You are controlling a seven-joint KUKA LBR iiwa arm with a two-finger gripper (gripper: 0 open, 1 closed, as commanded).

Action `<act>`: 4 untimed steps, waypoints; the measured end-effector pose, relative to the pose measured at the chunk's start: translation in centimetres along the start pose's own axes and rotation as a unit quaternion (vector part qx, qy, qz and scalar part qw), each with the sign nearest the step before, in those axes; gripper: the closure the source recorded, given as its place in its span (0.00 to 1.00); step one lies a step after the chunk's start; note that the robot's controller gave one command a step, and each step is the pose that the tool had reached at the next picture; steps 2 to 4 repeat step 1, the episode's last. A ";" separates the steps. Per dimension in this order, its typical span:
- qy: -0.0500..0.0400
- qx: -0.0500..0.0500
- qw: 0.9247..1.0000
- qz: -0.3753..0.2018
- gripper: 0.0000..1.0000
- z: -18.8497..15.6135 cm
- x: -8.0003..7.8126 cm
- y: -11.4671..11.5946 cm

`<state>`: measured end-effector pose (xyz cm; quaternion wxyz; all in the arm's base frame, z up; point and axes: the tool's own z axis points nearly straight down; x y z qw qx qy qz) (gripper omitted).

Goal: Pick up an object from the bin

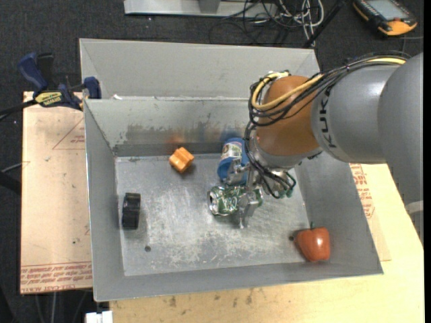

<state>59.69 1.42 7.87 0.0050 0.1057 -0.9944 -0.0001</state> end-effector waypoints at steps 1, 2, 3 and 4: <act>-0.002 0.000 1.000 0.000 1.00 -1.8 0.1 0.1; -0.002 0.000 1.000 0.000 1.00 -1.8 0.1 0.1; -0.002 0.000 1.000 0.000 1.00 -1.8 0.1 0.1; -0.002 0.000 1.000 0.000 1.00 -1.8 0.1 0.1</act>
Offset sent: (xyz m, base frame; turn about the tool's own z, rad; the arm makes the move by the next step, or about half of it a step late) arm 0.0000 0.0001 0.0503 0.0000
